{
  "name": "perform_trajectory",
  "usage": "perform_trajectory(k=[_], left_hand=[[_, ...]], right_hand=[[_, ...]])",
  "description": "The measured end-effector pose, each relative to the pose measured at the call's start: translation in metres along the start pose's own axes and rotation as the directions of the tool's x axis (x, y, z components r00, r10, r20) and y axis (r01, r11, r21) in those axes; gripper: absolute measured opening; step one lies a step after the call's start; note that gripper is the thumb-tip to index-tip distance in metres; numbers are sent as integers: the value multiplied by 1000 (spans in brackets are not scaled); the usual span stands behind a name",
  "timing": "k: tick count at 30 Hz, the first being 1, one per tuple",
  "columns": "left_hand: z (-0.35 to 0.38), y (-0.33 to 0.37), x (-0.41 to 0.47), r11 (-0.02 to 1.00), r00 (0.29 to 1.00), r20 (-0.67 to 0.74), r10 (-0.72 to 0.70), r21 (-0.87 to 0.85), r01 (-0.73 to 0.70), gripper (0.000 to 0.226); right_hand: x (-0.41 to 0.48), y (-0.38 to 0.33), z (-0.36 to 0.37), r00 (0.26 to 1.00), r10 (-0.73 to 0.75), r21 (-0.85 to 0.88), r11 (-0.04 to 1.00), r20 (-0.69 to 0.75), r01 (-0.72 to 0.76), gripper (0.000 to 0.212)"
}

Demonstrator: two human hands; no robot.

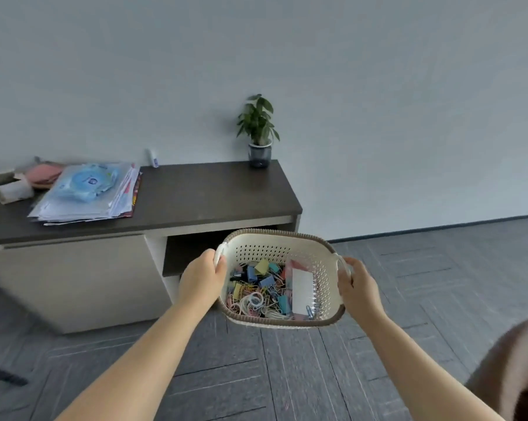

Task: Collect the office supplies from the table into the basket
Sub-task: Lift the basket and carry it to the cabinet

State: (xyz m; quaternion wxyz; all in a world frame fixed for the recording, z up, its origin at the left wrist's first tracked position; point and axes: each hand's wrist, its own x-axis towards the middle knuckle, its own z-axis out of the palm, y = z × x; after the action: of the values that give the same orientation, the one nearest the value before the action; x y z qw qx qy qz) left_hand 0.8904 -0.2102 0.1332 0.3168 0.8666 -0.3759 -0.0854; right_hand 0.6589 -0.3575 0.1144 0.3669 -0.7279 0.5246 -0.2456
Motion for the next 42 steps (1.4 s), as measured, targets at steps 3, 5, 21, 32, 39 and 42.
perform_trajectory(k=[3,5,21,32,39,42], left_hand=[[-21,-24,35,996,994,-61,-85,32,87,32],[-30,-40,58,988,985,-101,-141,52,147,29],[-42,-113,340,934,920,-226,-319,87,346,29],[0,-172,515,951,955,-62,-289,93,294,24],[23,-190,598,960,962,73,-263,116,253,22],[30,-190,620,961,962,75,-264,111,255,22]], right_hand=[[42,-36,42,995,-64,-20,998,79,66,35],[72,-56,69,987,-105,-24,994,124,108,35],[356,-190,231,915,-244,41,969,321,244,33],[479,-201,318,958,-50,-69,995,281,72,36],[537,-216,347,970,60,-124,992,236,-31,38],[560,-220,352,970,64,-167,986,235,-25,38]])
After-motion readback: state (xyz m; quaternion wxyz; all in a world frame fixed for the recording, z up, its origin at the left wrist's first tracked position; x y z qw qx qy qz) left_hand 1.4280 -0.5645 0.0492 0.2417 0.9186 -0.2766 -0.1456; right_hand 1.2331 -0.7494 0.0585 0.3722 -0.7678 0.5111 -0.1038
